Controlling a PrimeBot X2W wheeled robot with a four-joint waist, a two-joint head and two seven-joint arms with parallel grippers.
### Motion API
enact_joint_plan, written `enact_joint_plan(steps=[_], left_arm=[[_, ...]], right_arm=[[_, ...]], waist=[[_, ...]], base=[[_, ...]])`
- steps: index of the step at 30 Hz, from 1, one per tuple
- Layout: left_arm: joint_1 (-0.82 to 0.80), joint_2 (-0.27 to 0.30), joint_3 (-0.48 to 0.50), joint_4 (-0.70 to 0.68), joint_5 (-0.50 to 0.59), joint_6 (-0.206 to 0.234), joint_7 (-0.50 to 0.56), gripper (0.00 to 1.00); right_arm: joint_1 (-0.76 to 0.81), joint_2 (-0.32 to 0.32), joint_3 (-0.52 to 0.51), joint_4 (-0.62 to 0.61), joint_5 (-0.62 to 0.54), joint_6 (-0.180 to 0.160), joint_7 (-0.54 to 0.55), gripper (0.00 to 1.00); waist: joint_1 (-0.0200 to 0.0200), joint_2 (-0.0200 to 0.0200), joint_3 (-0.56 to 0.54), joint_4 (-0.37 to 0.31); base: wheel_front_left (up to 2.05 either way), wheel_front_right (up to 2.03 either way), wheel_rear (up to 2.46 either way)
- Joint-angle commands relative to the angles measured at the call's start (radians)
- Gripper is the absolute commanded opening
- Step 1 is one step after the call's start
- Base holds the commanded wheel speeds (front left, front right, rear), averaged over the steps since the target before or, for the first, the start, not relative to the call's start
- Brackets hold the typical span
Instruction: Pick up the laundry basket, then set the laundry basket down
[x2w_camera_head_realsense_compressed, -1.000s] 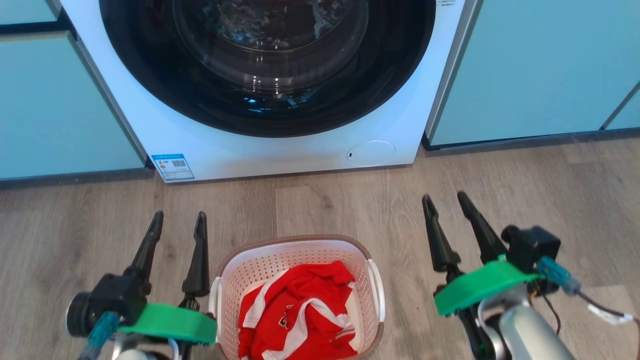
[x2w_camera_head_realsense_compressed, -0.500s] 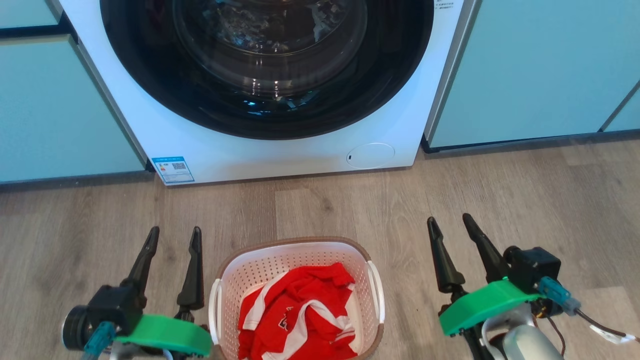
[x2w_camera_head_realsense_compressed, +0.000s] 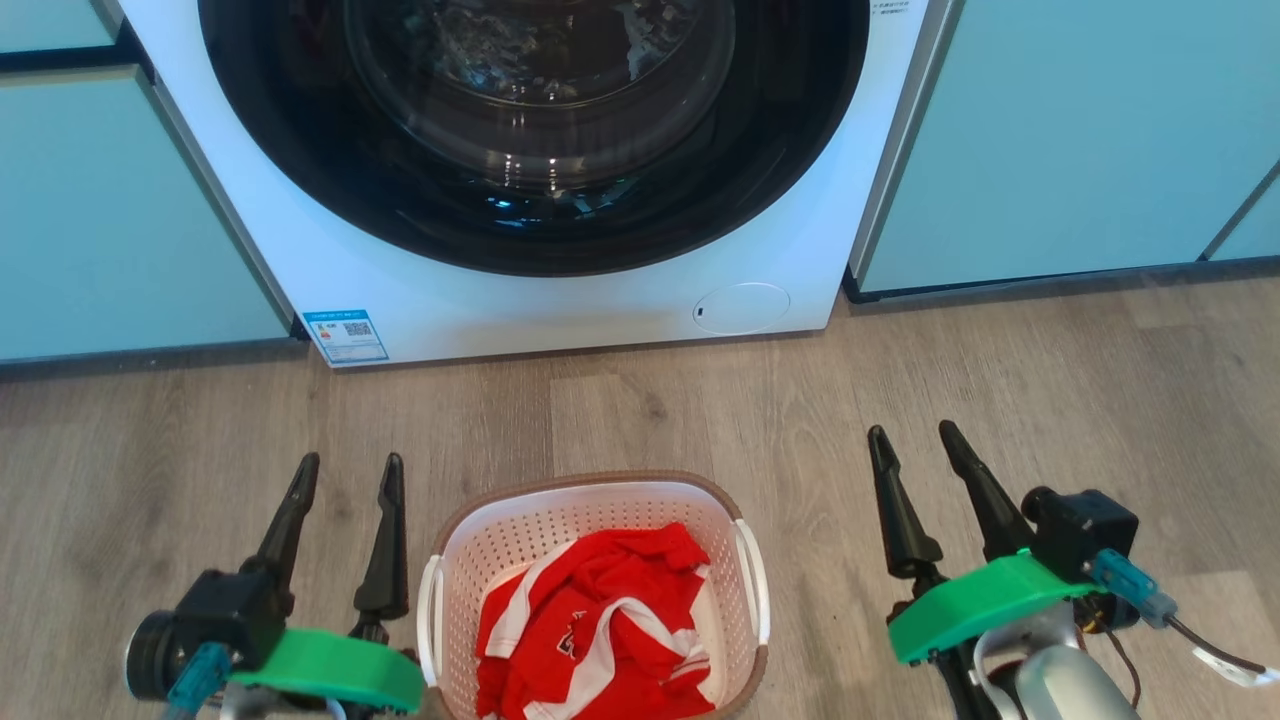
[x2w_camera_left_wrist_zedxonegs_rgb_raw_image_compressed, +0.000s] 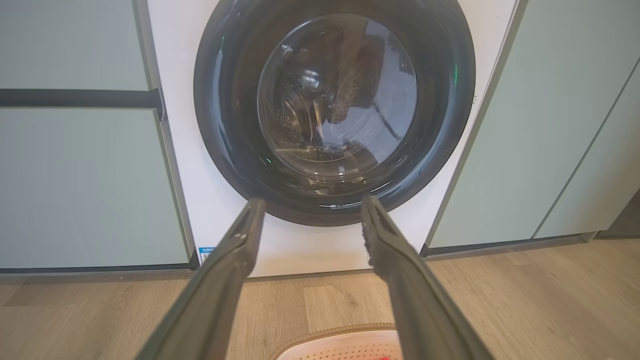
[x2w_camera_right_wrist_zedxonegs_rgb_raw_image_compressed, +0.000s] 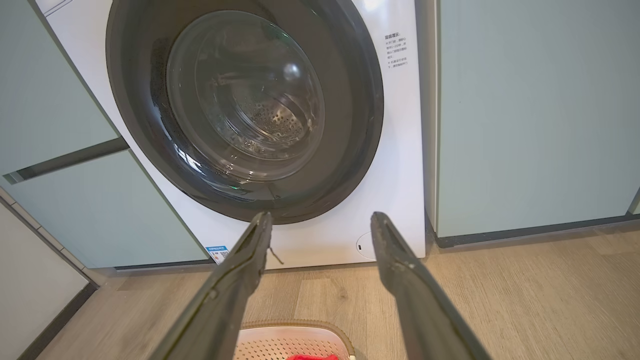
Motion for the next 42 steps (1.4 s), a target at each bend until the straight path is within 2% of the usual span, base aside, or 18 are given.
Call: enact_joint_plan(steps=[1,18,19,23,42], left_arm=[[-0.034,-0.006,0.035,-0.025,-0.009,-0.005,-0.005,1.00],[-0.032,-0.006,0.027,-0.001,-0.034,-0.011,-0.005,1.00],[0.000,0.000,-0.004,0.030,-0.025,-0.008,0.000,0.00],[0.007,0.000,-0.007,0.089,-0.035,-0.007,0.003,0.00],[-0.030,0.010,0.009,0.116,-0.263,-0.011,0.047,0.00]], right_arm=[[-0.025,0.008,0.023,-0.039,0.002,0.007,-0.012,1.00],[-0.027,0.008,0.022,-0.049,-0.001,0.007,-0.012,1.00],[0.000,0.000,0.000,-0.008,0.001,0.000,0.000,0.00],[0.017,0.000,0.001,0.045,0.009,0.000,0.003,0.00],[0.003,-0.012,-0.035,0.053,0.210,0.001,0.044,0.00]], waist=[[0.0001,-0.0001,0.000,0.000],[0.0001,-0.0001,-0.003,-0.002],[0.0001,-0.0001,-0.003,-0.002],[0.0001,-0.0001,-0.003,-0.002],[0.0001,-0.0001,-0.006,0.009]], base=[[0.00,0.00,0.00],[0.00,0.00,0.00],[0.00,0.00,0.00],[0.00,0.00,0.00],[0.00,0.00,0.00]])
